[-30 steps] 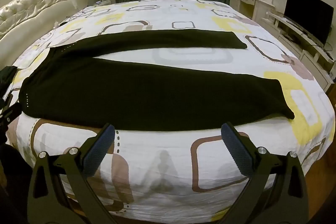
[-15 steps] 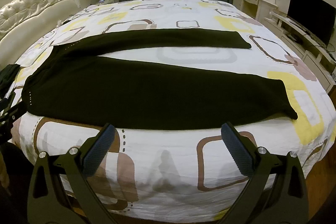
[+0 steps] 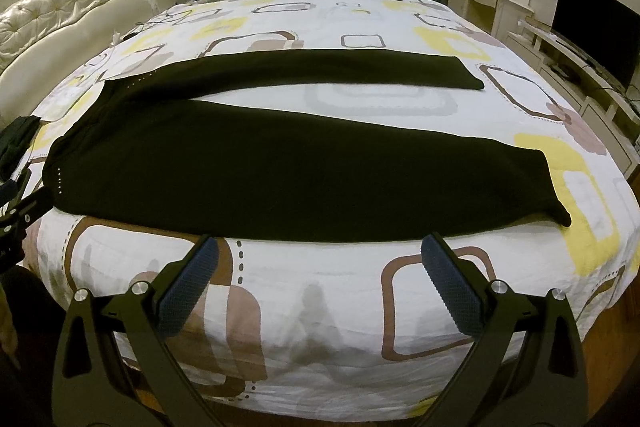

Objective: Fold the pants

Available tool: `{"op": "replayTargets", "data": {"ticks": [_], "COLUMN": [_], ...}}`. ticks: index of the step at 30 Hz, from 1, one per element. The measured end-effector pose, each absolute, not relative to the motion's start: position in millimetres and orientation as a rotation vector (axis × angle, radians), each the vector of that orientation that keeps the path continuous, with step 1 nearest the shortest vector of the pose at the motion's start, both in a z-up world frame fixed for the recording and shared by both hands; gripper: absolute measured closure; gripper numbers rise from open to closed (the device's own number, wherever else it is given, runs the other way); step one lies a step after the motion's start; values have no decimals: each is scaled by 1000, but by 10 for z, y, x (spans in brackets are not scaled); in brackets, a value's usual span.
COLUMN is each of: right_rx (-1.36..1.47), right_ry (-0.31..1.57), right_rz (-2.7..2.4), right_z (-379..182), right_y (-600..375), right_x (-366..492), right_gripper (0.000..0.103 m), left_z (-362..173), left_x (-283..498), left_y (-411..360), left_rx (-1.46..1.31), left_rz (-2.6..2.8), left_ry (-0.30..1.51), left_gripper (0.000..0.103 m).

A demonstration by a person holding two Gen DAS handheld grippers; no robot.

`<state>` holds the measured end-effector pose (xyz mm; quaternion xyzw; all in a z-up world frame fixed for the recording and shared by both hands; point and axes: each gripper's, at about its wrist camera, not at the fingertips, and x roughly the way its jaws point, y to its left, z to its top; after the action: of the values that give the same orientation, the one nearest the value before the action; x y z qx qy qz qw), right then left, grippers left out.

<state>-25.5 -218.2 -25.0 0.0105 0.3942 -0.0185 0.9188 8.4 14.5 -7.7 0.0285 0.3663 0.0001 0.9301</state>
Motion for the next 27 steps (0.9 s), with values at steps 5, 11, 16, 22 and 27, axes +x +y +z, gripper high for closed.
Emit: {"op": "replayTargets", "data": {"ticks": [5, 11, 16, 22, 27], "right_rx": [24, 22, 21, 28, 0], "right_ry": [816, 824, 839, 860, 858], "right_rz": [-37, -35, -28, 4, 27], "right_z": [-264, -298, -357, -387, -340], "right_y": [-2169, -2163, -2161, -2159, -2139], "right_x": [-256, -228, -191, -114, 11], "right_gripper": [2, 2, 2, 2, 2], "left_z": [-110, -118, -172, -217, -228], "left_x": [130, 152, 219, 284, 460], "left_y": [197, 166, 163, 157, 199], "left_rx": [26, 82, 78, 113, 91], "left_rz": [-20, -20, -63, -74, -143], "left_ry": [767, 752, 776, 782, 834], "left_gripper": [5, 5, 5, 5, 5]}}
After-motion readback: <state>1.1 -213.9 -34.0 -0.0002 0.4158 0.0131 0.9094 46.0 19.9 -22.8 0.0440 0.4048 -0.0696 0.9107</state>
